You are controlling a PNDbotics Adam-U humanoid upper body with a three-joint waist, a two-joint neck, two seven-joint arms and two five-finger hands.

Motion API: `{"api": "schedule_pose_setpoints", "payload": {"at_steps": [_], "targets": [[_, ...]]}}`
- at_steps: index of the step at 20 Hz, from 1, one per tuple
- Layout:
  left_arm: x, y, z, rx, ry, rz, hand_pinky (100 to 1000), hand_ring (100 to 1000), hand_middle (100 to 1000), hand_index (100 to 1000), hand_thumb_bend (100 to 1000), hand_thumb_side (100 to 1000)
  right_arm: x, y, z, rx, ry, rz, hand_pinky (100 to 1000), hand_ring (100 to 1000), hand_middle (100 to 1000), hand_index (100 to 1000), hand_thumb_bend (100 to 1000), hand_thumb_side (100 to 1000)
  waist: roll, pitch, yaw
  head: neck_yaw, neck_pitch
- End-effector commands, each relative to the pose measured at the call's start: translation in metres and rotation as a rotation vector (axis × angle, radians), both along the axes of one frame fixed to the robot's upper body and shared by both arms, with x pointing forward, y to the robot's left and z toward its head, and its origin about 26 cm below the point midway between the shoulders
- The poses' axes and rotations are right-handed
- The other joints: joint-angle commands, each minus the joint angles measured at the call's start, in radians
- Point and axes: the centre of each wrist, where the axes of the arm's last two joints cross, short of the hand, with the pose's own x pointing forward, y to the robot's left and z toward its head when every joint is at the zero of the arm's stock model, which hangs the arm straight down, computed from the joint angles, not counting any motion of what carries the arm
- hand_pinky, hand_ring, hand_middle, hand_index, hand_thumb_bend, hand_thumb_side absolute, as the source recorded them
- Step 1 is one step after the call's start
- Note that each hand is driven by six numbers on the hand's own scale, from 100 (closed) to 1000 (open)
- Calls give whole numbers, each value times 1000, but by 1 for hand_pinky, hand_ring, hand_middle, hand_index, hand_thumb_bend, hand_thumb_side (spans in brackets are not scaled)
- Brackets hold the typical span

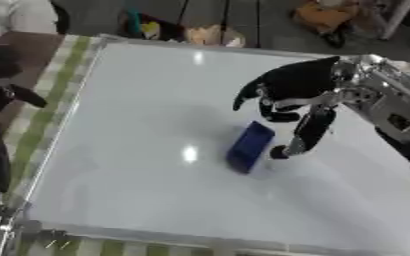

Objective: Wipe the whiteboard clean with a brush.

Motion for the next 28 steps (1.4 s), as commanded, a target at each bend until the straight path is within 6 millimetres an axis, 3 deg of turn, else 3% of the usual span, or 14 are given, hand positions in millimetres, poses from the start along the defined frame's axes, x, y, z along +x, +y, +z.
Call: {"api": "schedule_pose_setpoints", "payload": {"at_steps": [1, 10, 28], "targets": [[-3, -2, 7, 8, -30, -15, 434, 789, 686, 651, 100, 918, 0, -2, 11, -20, -32, 3, 869, 932, 869, 141, 407, 360, 3, -18, 1, -6, -15], [-3, -1, 7, 10, -28, -12, 435, 789, 685, 651, 100, 918, -6, 8, 3, -125, -22, 71, 873, 939, 889, 146, 391, 336, -4, -22, 1, -70, -45], [-3, -3, 9, 13, -35, -26, 436, 789, 683, 651, 100, 918, -10, 27, -14, -122, -8, 152, 841, 889, 833, 127, 399, 310, -6, -14, 20, -80, -58]]}}
